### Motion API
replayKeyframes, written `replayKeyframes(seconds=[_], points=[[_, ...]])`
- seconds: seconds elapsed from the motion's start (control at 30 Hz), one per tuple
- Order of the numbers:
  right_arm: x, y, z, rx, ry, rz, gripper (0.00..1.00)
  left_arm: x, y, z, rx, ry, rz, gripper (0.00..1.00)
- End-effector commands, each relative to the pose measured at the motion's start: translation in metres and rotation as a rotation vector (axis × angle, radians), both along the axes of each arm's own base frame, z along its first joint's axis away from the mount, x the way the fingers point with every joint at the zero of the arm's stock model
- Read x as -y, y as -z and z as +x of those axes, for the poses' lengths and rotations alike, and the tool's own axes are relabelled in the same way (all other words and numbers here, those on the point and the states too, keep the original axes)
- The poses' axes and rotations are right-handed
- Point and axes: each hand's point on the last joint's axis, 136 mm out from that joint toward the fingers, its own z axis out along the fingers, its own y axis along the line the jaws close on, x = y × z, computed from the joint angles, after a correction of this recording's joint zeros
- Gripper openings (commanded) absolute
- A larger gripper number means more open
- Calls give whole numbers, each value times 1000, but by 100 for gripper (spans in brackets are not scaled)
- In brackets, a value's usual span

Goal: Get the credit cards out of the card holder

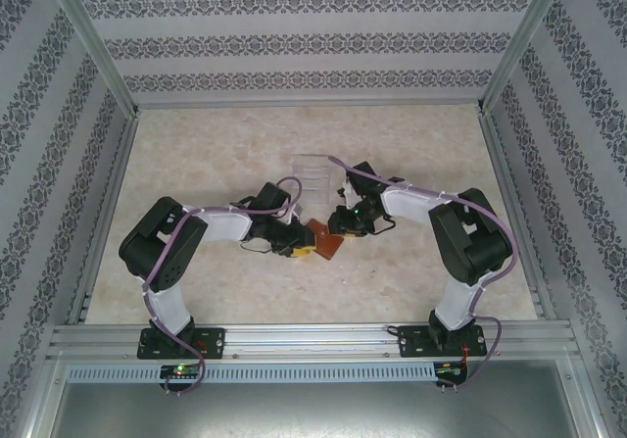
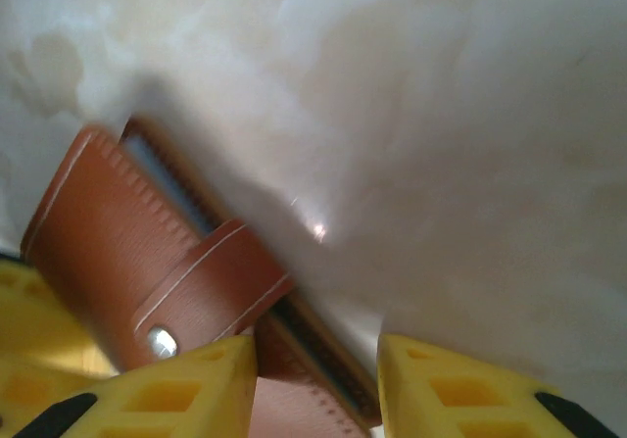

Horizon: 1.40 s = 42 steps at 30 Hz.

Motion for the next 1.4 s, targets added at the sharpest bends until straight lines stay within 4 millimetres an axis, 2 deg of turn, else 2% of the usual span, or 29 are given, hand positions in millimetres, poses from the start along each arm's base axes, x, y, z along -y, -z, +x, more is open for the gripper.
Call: replayKeyframes(seconds=[0.0,0.17,0.27,0.43,0.57,0.8,0.97,1.27,1.37], points=[[-11,-7,-18,-10,29,10,39,-4,-5,18,36,0,15,30],[-32,-17,-39,-22,2,42,39,-26,-7,29,45,-19,53,30],[-42,-26,-38,-6,-21,62,39,-37,-8,35,50,-30,64,30],[-1,-35,-12,98,108,-212,39,-41,-21,41,75,-32,56,30],[-2,-47,-1,117,172,-231,42,-41,-28,44,93,-39,54,29],[-18,-36,1,43,271,-288,50,-33,-27,42,75,-37,9,16],[-32,-29,3,32,274,-292,50,-28,-27,38,71,-10,1,14],[-36,-17,5,11,270,-317,49,-16,-33,40,44,-24,-95,1],[-35,-11,3,1,273,-324,48,-12,-30,41,22,-33,-118,0]])
